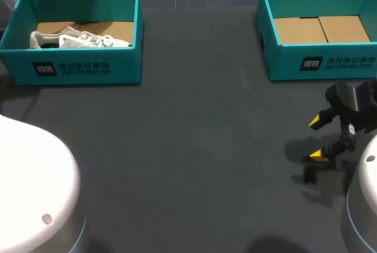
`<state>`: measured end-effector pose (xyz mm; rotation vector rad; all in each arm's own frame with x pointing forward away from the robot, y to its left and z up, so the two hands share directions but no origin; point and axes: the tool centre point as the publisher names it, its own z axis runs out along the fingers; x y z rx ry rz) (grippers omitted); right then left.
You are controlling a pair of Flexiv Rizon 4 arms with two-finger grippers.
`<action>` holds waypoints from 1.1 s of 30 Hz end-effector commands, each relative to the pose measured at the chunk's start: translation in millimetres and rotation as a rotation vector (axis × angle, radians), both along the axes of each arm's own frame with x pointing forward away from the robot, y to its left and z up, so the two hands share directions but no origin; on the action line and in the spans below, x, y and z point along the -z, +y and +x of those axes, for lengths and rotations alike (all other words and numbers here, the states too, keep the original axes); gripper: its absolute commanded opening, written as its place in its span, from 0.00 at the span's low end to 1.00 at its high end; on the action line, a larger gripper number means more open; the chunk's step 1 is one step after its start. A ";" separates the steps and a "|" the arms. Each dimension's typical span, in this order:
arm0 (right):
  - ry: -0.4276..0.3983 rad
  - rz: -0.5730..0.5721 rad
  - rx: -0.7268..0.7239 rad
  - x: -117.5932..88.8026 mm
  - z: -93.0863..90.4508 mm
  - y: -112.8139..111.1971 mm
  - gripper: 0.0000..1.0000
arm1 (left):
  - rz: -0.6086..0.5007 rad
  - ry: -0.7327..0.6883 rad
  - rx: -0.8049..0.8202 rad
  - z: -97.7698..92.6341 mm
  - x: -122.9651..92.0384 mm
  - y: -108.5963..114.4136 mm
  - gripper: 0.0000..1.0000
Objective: Take the shoe out of the shoebox, open the shoe tongue, remove and reinsert the insole, then place the shoe into the shoebox
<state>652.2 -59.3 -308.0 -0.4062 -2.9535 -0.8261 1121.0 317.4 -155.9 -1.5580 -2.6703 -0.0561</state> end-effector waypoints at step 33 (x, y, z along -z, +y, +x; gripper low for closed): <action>-0.002 -0.003 0.002 -0.8 -2.0 -0.1 1.00 | 0.133 -0.204 0.354 21.6 27.7 3.9 0.00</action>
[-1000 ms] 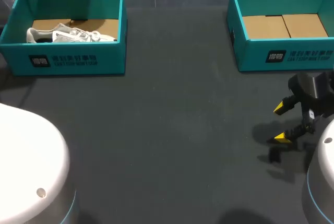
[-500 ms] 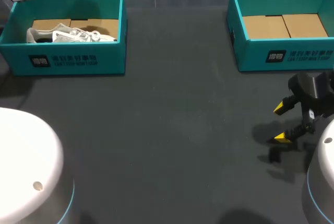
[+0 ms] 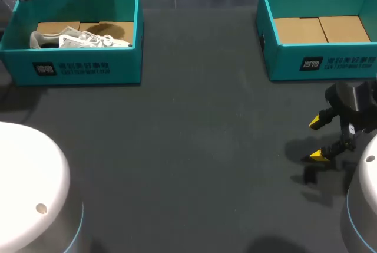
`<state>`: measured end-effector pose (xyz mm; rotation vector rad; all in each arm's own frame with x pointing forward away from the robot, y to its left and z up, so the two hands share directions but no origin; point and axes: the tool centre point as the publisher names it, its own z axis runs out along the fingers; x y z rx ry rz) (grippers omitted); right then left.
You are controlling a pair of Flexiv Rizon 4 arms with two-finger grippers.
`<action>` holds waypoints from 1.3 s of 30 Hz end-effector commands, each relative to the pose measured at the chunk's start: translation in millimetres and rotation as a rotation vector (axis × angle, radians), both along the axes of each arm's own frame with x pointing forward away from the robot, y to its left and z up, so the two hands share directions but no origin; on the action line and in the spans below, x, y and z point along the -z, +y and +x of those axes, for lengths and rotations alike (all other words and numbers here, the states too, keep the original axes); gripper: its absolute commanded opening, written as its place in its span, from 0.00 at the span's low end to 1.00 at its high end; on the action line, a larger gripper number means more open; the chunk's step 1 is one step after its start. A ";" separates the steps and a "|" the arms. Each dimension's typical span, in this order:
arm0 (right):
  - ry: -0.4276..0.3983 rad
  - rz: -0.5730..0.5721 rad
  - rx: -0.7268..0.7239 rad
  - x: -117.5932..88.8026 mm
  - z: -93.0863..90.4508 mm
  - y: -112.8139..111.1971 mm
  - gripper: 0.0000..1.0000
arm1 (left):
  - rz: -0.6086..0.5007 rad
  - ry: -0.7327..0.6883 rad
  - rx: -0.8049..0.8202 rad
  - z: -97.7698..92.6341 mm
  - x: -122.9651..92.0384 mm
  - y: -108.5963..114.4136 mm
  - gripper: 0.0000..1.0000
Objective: Take the shoe out of the shoebox, open the shoe tongue, remove and reinsert the insole, then place the shoe into the shoebox
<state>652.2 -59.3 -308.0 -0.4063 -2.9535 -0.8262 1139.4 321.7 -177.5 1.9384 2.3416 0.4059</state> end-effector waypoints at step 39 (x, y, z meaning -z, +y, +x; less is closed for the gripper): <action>-0.002 -0.003 0.002 -0.7 -2.0 -0.1 1.00 | 0.163 0.105 0.160 20.2 95.0 -17.6 0.00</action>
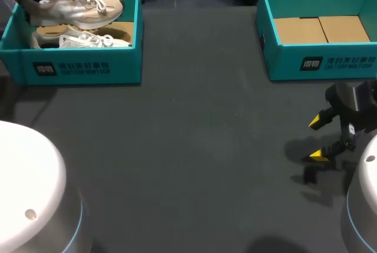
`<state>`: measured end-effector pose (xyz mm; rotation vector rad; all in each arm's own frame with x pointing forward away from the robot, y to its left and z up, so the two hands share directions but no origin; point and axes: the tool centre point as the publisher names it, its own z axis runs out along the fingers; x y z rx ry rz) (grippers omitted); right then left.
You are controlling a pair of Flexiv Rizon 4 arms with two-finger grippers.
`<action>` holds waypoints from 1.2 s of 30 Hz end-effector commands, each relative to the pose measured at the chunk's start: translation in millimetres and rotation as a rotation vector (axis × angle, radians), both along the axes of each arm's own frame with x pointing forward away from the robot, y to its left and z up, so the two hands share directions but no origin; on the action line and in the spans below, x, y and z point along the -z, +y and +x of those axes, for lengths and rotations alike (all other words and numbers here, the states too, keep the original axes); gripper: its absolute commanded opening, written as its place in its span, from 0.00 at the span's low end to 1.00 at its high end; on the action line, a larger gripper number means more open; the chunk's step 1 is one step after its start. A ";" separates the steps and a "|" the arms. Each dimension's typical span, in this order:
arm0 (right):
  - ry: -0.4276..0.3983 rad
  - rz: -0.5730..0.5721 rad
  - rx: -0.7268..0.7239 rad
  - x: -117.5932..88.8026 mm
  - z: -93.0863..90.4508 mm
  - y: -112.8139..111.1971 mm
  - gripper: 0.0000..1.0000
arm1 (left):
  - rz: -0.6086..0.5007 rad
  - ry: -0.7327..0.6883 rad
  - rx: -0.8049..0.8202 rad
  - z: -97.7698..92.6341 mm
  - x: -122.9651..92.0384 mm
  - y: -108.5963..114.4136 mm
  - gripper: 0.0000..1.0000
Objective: Take the shoe out of the shoebox, open the shoe tongue, remove and reinsert the insole, then place the shoe into the shoebox
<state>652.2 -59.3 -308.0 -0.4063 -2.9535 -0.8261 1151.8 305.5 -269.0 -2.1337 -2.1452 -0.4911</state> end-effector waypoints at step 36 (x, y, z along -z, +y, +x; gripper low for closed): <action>-0.002 -0.003 0.002 -0.8 -2.0 -0.1 1.00 | 0.024 0.104 0.029 30.8 52.1 -23.0 0.00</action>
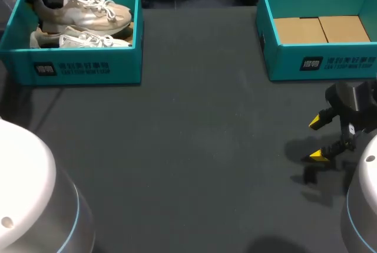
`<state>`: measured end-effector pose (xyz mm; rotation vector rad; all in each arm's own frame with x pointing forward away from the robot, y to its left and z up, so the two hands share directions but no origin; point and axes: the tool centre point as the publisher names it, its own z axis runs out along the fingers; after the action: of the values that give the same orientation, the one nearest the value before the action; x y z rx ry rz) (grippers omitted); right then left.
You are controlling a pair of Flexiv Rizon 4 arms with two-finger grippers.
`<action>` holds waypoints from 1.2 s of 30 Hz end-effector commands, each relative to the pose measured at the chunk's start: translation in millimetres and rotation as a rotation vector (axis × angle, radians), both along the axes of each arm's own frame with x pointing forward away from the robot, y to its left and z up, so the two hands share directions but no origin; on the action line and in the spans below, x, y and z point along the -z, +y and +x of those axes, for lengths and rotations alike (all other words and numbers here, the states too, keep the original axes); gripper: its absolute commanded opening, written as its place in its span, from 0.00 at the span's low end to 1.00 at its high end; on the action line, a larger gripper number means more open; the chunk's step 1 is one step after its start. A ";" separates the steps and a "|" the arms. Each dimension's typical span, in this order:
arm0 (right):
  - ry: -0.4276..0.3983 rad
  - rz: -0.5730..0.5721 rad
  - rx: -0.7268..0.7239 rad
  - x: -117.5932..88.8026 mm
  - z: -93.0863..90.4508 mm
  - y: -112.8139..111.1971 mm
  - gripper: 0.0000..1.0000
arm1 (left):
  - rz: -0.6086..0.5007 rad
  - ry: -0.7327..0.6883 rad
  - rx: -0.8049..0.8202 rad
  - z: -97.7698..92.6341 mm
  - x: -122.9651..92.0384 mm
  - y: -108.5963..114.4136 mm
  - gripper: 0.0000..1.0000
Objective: Take the shoe out of the shoebox, open the shoe tongue, remove and reinsert the insole, then place the shoe into the shoebox
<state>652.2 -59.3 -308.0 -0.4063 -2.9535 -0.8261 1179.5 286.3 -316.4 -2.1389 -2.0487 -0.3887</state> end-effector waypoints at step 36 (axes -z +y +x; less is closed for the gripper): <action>-0.002 -0.003 0.002 -0.8 -2.0 -0.1 1.00 | 0.033 0.038 -0.018 16.3 36.7 -4.5 0.11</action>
<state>652.2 -59.3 -308.0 -0.4062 -2.9535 -0.8261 1187.6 280.4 -350.8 -2.0970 -2.0282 -0.3859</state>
